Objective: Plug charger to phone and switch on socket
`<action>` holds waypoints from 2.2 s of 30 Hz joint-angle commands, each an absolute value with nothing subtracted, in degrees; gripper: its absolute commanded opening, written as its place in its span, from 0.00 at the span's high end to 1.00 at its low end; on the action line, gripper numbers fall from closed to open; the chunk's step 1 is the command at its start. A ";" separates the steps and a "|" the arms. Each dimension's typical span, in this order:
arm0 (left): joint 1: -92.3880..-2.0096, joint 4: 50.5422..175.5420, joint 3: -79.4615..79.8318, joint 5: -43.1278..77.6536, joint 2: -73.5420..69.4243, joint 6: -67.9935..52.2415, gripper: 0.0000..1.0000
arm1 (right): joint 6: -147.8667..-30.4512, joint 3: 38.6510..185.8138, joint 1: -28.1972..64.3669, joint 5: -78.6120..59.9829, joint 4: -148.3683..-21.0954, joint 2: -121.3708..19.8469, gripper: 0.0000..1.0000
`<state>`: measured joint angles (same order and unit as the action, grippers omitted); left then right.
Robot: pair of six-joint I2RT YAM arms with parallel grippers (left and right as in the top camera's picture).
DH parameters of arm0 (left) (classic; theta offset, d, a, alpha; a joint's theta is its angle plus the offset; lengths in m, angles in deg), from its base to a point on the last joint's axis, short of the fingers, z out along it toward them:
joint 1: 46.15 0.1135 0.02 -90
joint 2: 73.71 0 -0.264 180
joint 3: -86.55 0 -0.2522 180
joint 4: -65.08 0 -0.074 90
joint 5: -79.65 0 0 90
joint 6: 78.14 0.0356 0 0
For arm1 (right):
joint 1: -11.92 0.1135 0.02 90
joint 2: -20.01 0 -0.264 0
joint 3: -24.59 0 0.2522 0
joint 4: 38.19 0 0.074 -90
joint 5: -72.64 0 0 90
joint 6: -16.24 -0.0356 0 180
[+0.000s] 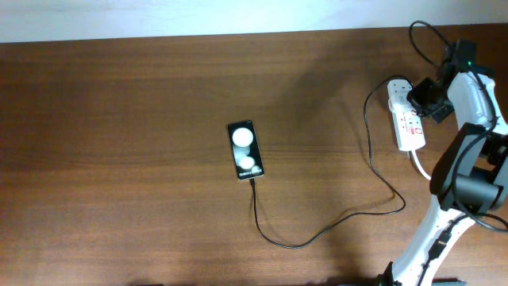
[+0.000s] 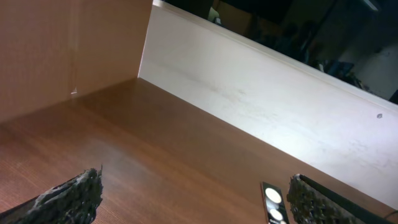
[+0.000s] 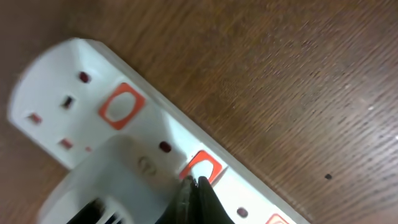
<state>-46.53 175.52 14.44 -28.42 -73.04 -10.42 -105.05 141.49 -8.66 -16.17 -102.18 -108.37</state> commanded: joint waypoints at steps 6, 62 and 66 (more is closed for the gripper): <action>-46.47 175.52 14.48 -28.79 -73.26 -10.33 0.01 | -103.50 142.08 -7.54 -13.74 -105.64 -111.97 0.96; -46.47 174.89 14.48 -28.77 -73.26 -10.38 0.01 | -106.54 131.87 18.34 -7.18 -95.54 -21.86 0.88; -46.47 169.99 12.58 -28.59 -73.26 -16.02 0.01 | -106.54 131.61 19.39 -9.09 -95.65 -20.46 0.89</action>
<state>-46.53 172.83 14.28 -28.42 -73.04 -12.26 -107.15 131.96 17.92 -6.62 -95.63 -21.46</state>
